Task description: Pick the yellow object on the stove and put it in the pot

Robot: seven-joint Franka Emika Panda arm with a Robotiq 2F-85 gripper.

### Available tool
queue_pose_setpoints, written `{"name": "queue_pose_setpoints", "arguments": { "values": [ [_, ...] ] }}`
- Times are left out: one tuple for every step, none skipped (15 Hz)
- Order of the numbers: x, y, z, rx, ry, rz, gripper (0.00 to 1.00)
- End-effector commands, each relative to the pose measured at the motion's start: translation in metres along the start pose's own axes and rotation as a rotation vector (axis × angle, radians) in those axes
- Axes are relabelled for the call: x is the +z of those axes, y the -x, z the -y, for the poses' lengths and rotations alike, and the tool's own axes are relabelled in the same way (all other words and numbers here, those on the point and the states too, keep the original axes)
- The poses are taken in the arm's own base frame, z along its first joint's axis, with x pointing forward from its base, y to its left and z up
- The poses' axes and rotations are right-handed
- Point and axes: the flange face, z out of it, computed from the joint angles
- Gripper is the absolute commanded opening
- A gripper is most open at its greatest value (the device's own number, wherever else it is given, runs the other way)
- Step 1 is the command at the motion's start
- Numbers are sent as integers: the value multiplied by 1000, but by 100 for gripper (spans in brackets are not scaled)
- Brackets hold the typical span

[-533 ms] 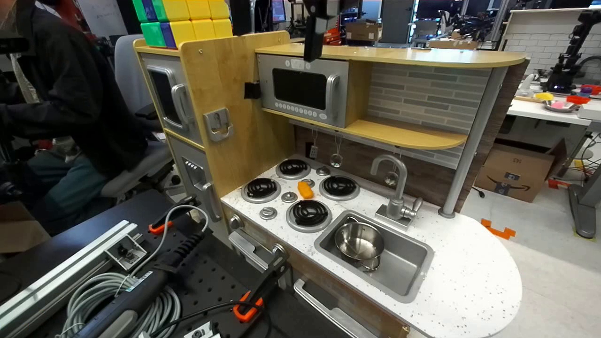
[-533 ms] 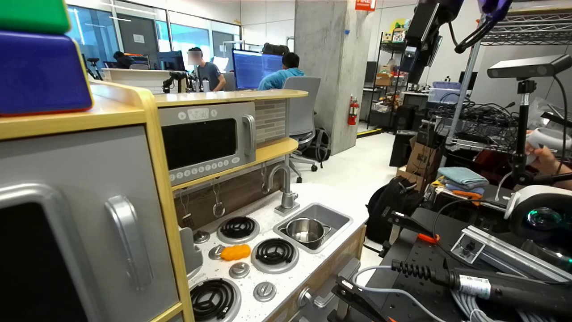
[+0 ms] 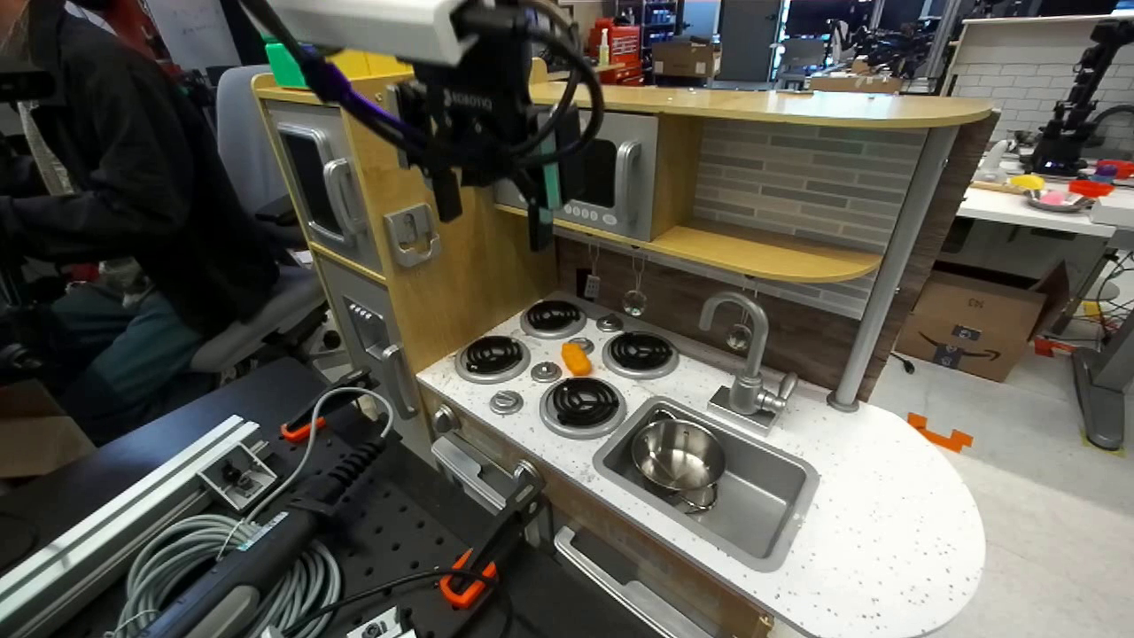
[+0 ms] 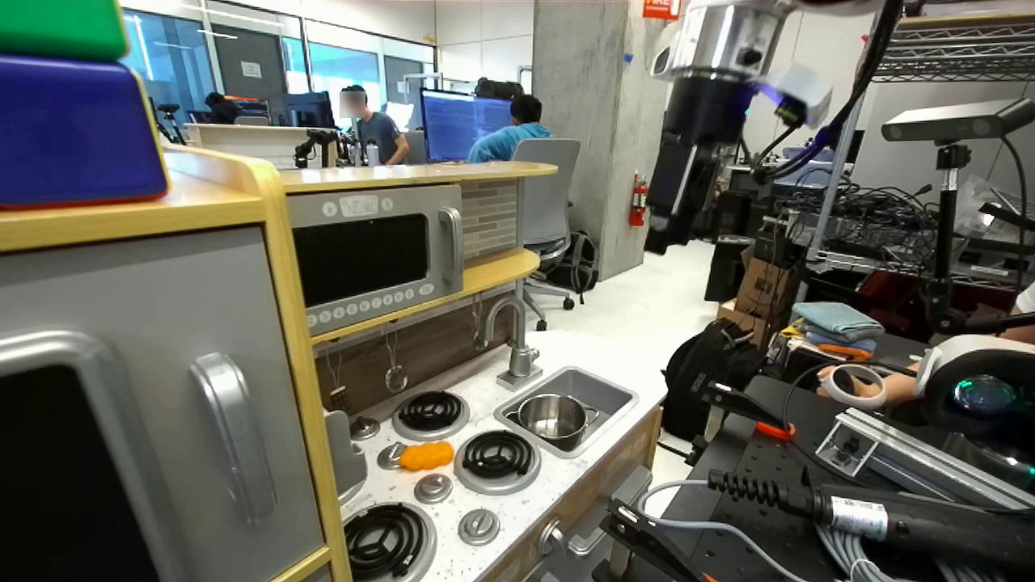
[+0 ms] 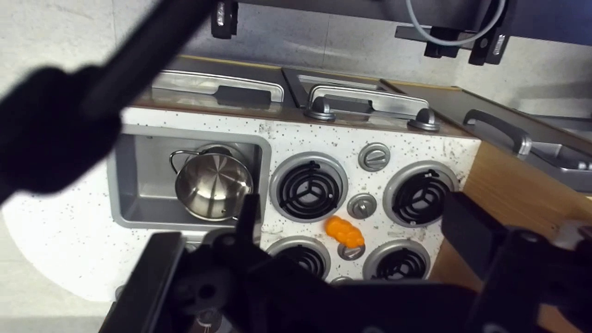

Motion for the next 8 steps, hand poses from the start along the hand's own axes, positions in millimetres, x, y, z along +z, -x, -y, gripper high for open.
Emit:
{"name": "queue_pose_setpoints", "arguments": {
  "values": [
    [72,-38,29,16,61,6,100],
    [91,-47,37,26,72,-4,100],
    [108,-58,46,33,81,-19,100],
    [124,-70,52,49,82,-40,100],
    [140,-82,58,59,88,-47,100],
    [155,-94,61,70,96,-63,100],
    [171,-108,65,86,102,-73,100],
    [186,-122,68,100,111,-81,100]
  ]
}}
